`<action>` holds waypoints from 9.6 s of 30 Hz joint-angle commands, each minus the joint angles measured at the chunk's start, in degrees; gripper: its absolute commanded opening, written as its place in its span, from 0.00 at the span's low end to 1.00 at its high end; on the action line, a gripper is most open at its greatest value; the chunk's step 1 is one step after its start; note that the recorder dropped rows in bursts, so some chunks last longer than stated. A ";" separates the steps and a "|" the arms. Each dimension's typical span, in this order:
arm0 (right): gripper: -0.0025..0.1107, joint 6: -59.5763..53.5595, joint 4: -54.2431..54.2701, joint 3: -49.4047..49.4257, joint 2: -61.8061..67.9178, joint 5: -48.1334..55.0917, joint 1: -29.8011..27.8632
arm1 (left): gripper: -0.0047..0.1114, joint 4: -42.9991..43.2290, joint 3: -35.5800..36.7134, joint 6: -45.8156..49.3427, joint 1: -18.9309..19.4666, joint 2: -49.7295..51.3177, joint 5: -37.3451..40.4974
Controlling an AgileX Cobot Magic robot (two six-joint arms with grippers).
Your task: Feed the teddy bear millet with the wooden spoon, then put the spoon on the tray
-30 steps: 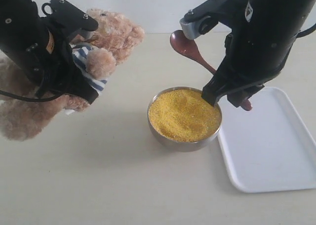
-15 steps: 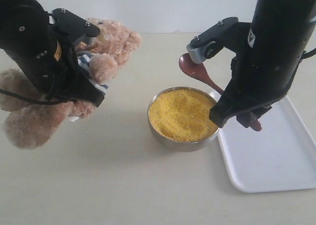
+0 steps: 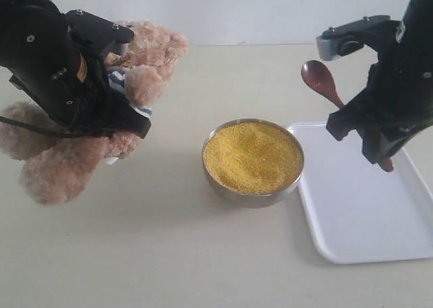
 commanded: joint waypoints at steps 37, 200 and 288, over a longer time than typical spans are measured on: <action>0.14 3.68 2.56 10.97 12.84 -16.37 -8.05 | 0.07 -4.92 -0.14 -2.78 0.09 8.16 -3.86; 0.02 -9.20 15.62 27.12 -54.09 -24.61 -7.93 | 0.07 28.39 36.81 -34.06 -0.01 -74.06 -14.11; 0.02 4.36 0.92 64.95 -85.90 -51.38 -20.34 | 0.07 -22.76 42.02 27.76 26.12 -83.68 -28.09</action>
